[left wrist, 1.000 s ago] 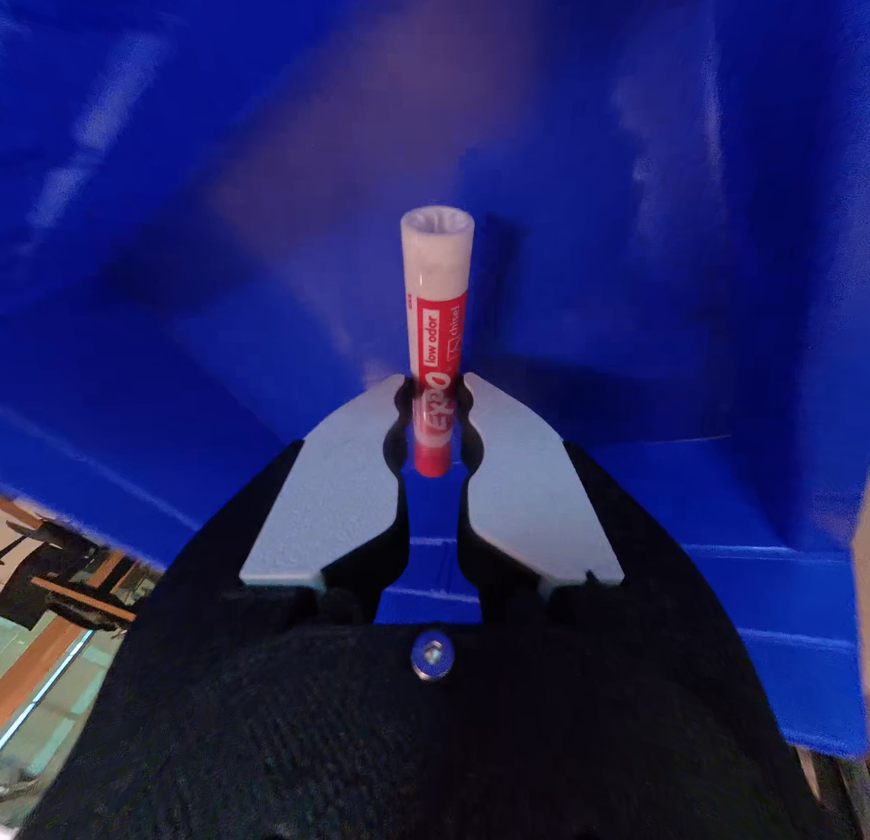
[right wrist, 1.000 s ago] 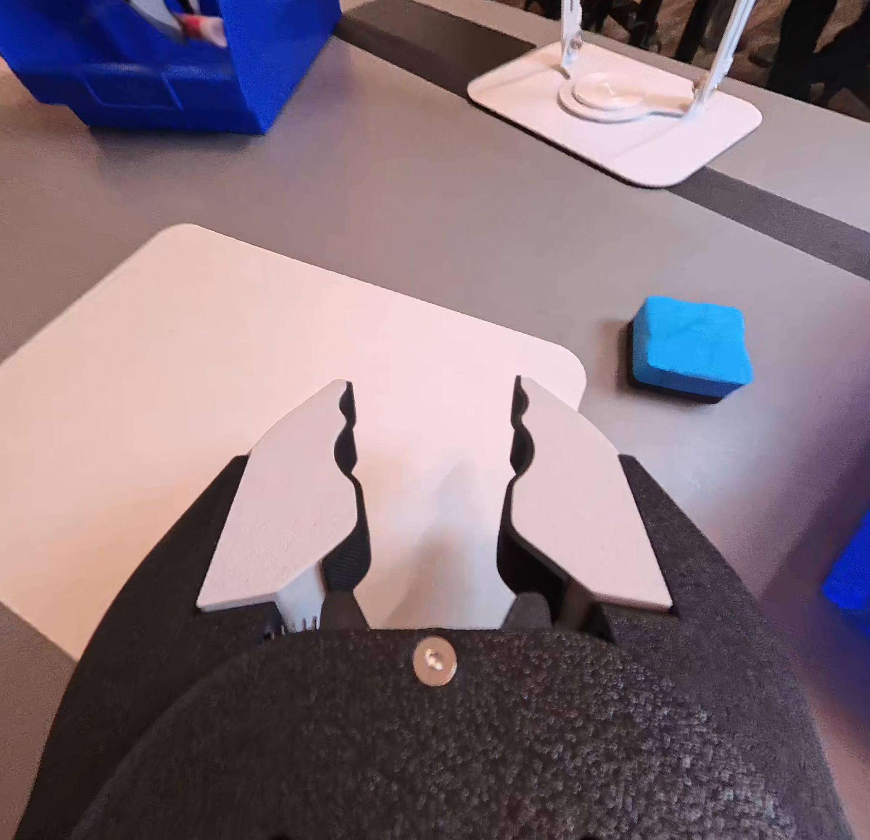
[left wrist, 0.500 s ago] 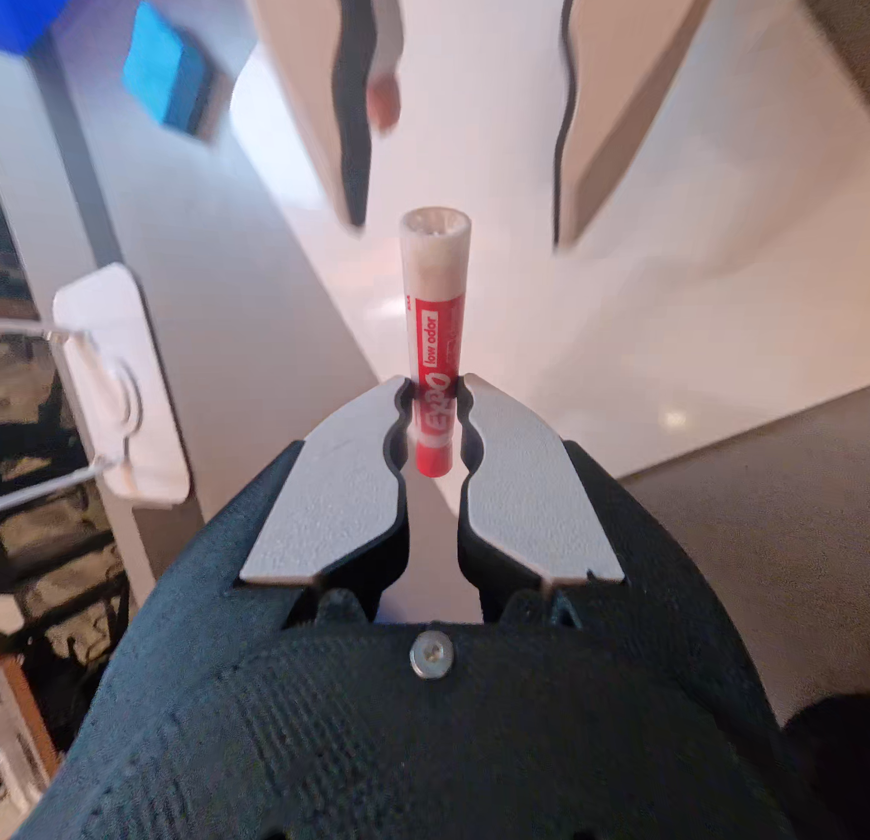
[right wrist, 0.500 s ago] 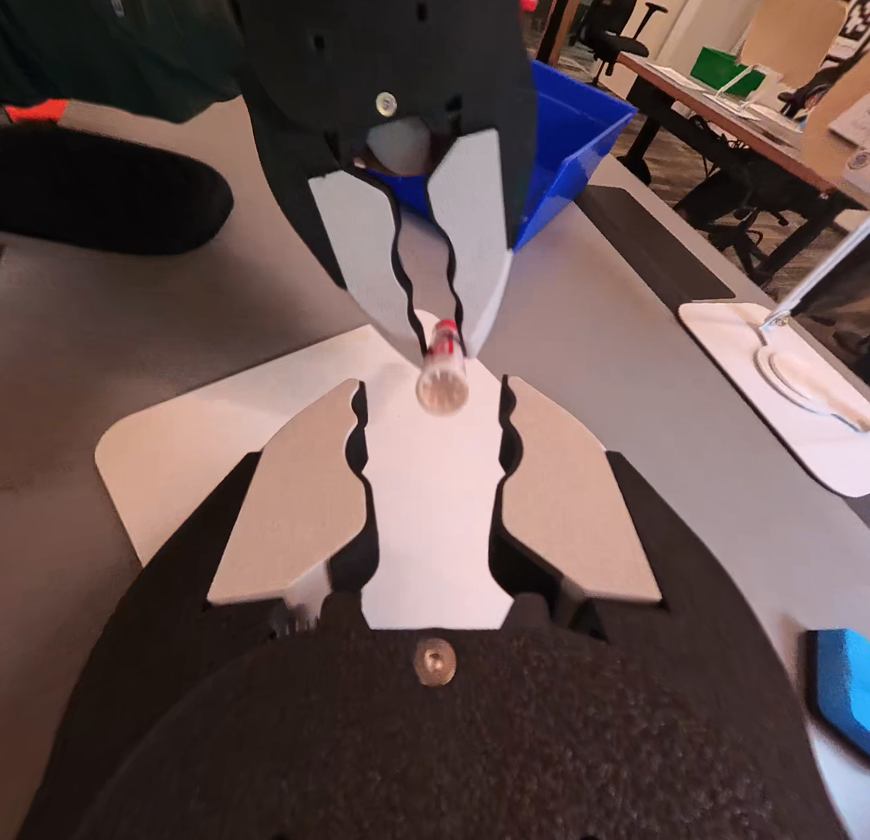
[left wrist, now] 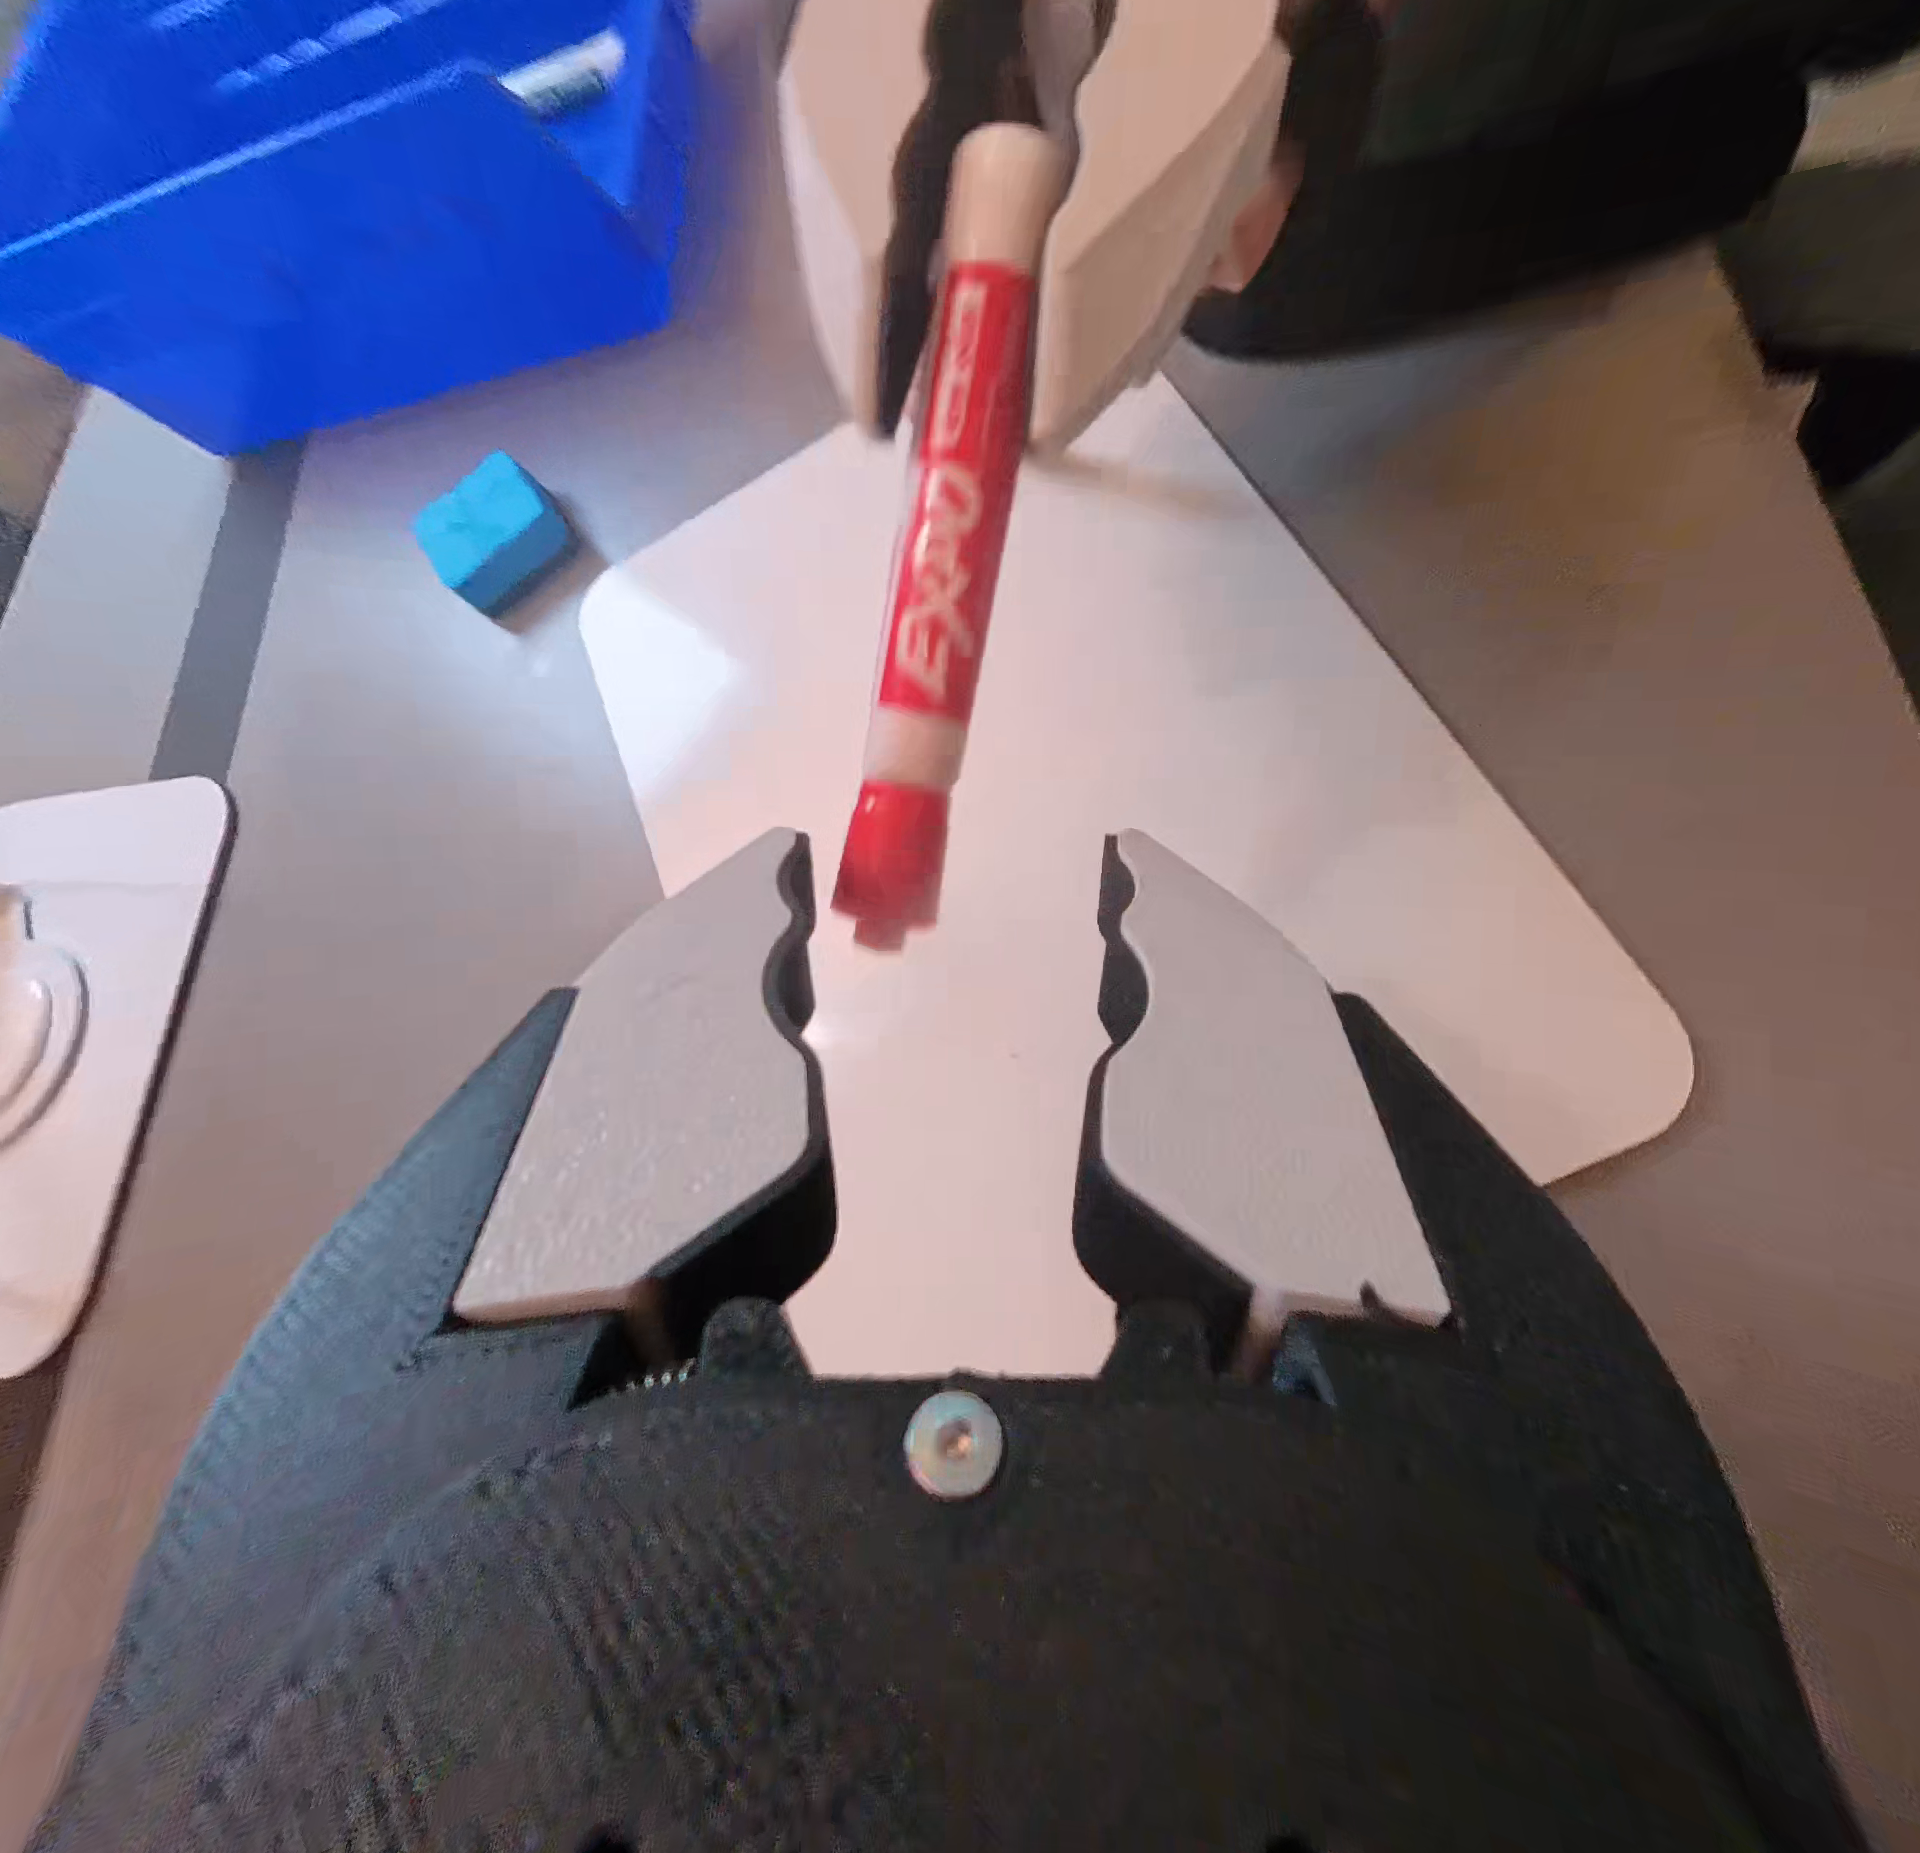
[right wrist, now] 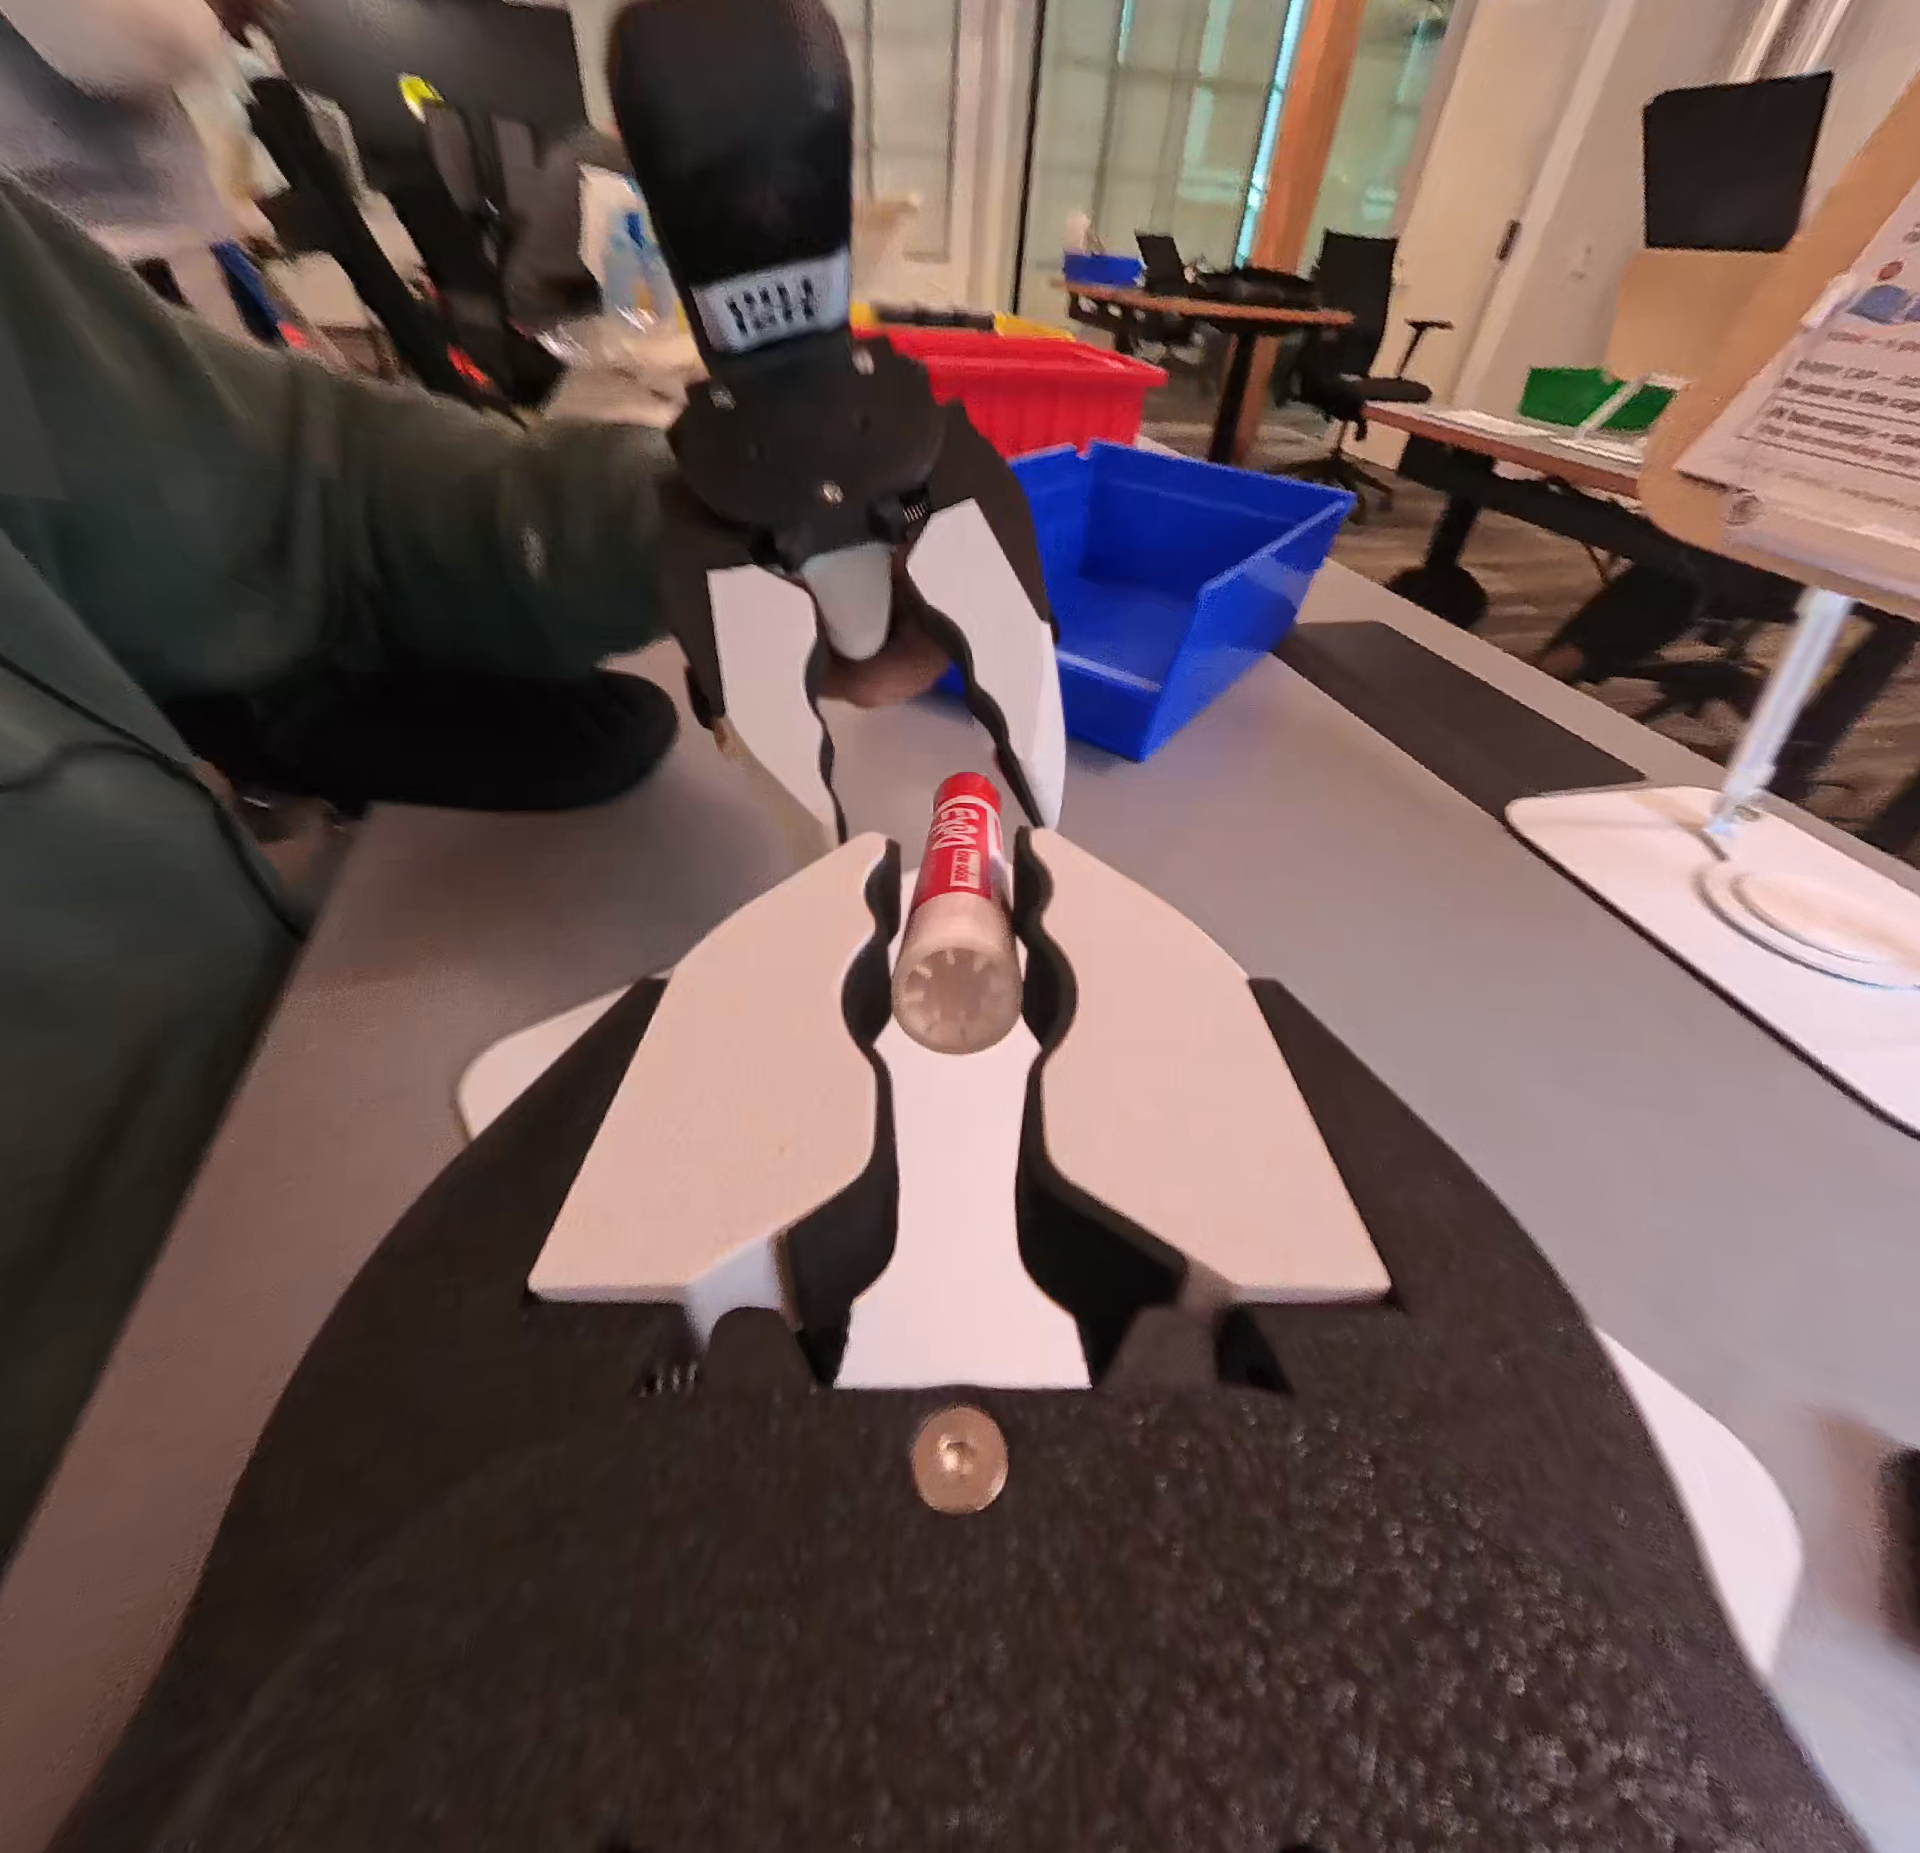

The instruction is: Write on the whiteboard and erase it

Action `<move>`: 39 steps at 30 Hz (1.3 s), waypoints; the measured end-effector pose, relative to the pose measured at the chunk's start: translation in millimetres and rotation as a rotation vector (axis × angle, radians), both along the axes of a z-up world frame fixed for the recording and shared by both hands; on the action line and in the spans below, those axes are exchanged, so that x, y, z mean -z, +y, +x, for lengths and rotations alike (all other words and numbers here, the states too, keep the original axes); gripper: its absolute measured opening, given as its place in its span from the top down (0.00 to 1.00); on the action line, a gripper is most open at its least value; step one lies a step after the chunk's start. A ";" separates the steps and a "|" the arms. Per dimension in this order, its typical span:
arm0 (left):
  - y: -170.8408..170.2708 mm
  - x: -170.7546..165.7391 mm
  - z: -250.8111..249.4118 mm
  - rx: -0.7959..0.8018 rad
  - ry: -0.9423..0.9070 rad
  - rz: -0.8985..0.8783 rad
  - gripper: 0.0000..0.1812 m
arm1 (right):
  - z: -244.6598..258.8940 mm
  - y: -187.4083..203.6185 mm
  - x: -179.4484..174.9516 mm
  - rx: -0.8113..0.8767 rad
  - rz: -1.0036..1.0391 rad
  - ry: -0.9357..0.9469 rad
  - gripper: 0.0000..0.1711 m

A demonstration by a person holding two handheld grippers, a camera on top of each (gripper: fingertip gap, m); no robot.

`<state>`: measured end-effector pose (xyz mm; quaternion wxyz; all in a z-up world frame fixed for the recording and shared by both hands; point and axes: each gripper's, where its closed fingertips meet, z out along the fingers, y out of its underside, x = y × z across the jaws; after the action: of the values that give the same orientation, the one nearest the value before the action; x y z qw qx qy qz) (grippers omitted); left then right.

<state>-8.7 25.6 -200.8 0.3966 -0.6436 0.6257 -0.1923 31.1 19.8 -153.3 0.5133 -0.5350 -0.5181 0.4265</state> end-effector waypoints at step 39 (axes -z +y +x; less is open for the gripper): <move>-64.6 31.7 13.3 0.090 -0.250 -0.452 0.90 | -37.5 -59.8 71.6 -0.275 -0.070 -0.236 0.80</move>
<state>4.6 -39.0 -232.5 0.3082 -0.6586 0.5409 -0.4226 -6.4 -40.0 -224.9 0.3670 -0.5227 -0.6278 0.4448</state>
